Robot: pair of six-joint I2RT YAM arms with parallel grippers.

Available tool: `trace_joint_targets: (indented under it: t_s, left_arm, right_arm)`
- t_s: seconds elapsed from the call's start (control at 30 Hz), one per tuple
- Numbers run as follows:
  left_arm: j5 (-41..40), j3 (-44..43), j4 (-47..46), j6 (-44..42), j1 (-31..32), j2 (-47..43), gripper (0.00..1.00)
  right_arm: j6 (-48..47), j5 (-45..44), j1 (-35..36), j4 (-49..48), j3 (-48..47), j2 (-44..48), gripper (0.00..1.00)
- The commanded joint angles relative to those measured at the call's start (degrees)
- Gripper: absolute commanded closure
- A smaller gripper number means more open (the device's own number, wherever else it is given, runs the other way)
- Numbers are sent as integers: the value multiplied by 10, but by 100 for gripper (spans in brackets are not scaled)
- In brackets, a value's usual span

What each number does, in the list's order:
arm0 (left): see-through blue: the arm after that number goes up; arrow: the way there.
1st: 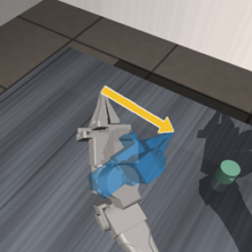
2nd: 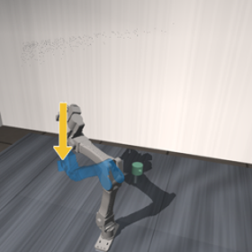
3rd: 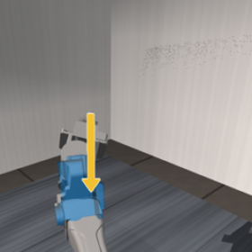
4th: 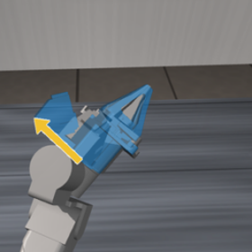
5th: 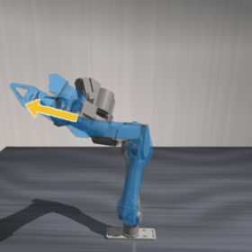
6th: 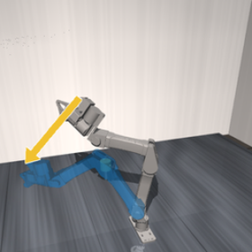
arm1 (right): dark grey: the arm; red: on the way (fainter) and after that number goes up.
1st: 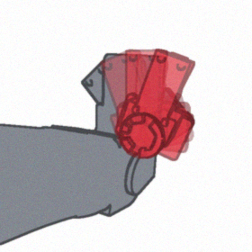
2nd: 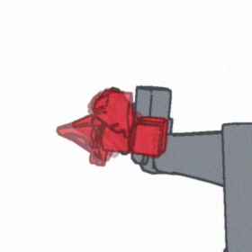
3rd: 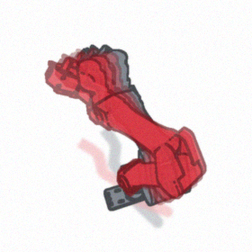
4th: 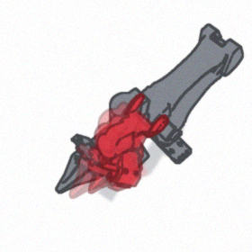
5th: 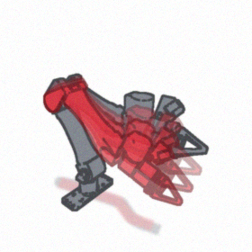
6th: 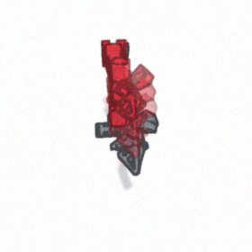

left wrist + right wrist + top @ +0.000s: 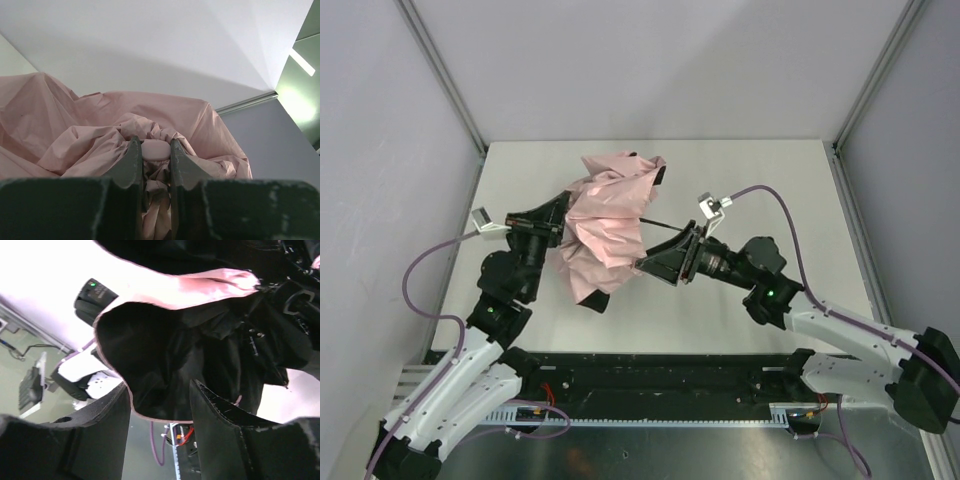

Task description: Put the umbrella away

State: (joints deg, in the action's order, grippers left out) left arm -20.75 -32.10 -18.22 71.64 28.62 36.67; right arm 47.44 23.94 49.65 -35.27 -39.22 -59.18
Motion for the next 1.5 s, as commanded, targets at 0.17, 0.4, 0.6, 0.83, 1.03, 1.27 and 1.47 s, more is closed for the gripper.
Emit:
trace_joint_targets:
  t_s: [0.17, 0.4, 0.6, 0.83, 1.03, 1.27, 1.47]
  left_arm:
    - [7, 10, -67, 47, -4, -2, 100]
    - [-13, 1, -86, -38, -4, 1, 100]
    - [-26, 6, -108, -100, -4, -5, 100]
    - [1, 20, -129, -105, -4, -18, 100]
    - [12, 31, -132, -97, -4, -35, 100]
    - [9, 31, -132, -99, -4, -36, 100]
    - [19, 33, -135, -95, -4, -35, 100]
  right_arm:
    - [-95, -72, 42, -17, -21, -28, 46]
    - [-70, -60, 95, 24, -22, 0, 73]
    - [9, 36, 115, -2, -21, -4, 85]
    - [7, -17, 119, -40, -21, -35, 60]
    - [-51, -98, 110, 34, -31, -7, 47]
    - [-136, -164, 113, 201, -30, 80, 46]
    - [-158, -163, 115, 165, -31, 79, 43]
